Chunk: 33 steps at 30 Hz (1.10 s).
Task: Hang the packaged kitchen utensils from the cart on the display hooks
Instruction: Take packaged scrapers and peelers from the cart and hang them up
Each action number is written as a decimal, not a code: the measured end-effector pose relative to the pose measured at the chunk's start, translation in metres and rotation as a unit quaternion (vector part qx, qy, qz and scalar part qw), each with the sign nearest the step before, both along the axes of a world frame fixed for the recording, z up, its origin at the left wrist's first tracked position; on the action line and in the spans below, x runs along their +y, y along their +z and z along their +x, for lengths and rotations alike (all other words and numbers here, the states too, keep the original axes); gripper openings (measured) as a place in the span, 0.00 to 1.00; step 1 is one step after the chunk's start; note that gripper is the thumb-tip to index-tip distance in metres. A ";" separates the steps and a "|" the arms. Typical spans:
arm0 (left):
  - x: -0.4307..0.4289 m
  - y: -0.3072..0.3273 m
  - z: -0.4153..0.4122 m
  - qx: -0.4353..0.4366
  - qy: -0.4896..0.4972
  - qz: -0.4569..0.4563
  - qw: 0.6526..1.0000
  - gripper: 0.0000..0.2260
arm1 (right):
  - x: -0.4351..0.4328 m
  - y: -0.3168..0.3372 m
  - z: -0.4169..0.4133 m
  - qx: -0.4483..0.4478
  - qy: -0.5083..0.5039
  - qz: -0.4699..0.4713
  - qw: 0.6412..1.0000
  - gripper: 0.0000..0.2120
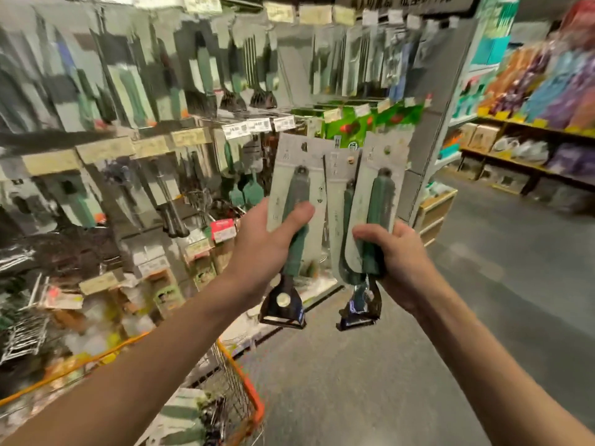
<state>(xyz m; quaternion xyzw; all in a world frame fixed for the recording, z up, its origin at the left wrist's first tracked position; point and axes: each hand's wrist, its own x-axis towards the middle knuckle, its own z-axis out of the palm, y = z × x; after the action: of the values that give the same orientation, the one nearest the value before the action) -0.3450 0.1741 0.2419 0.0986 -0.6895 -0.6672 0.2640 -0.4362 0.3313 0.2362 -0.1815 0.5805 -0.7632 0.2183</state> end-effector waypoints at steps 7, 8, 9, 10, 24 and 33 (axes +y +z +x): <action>-0.029 0.029 -0.114 0.033 0.006 -0.006 0.999 0.07 | -0.039 0.034 -0.123 0.052 -0.015 -0.008 0.999 0.07; -0.034 0.032 -0.128 0.037 0.012 -0.008 0.999 0.07 | -0.044 0.038 -0.139 0.054 -0.011 -0.011 0.998 0.07; -0.038 0.035 -0.141 0.040 0.017 -0.011 0.999 0.08 | -0.050 0.041 -0.155 0.055 -0.007 -0.014 0.998 0.06; -0.043 0.037 -0.153 0.040 0.022 -0.014 0.999 0.08 | -0.057 0.043 -0.170 0.054 -0.005 -0.017 0.998 0.06; -0.121 0.066 -0.312 0.042 0.168 -0.117 0.978 0.11 | -0.172 0.069 -0.378 0.160 0.087 -0.032 0.983 0.07; -0.154 0.085 -0.366 0.033 0.267 -0.100 0.958 0.15 | -0.235 0.101 -0.454 0.195 0.184 -0.041 0.963 0.09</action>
<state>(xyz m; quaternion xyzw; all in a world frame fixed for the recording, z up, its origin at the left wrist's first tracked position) -0.7108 0.0204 0.3264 0.2299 -0.6920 -0.5034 0.4636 -0.8903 0.0966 0.3370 -0.4389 0.5368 -0.6828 0.2301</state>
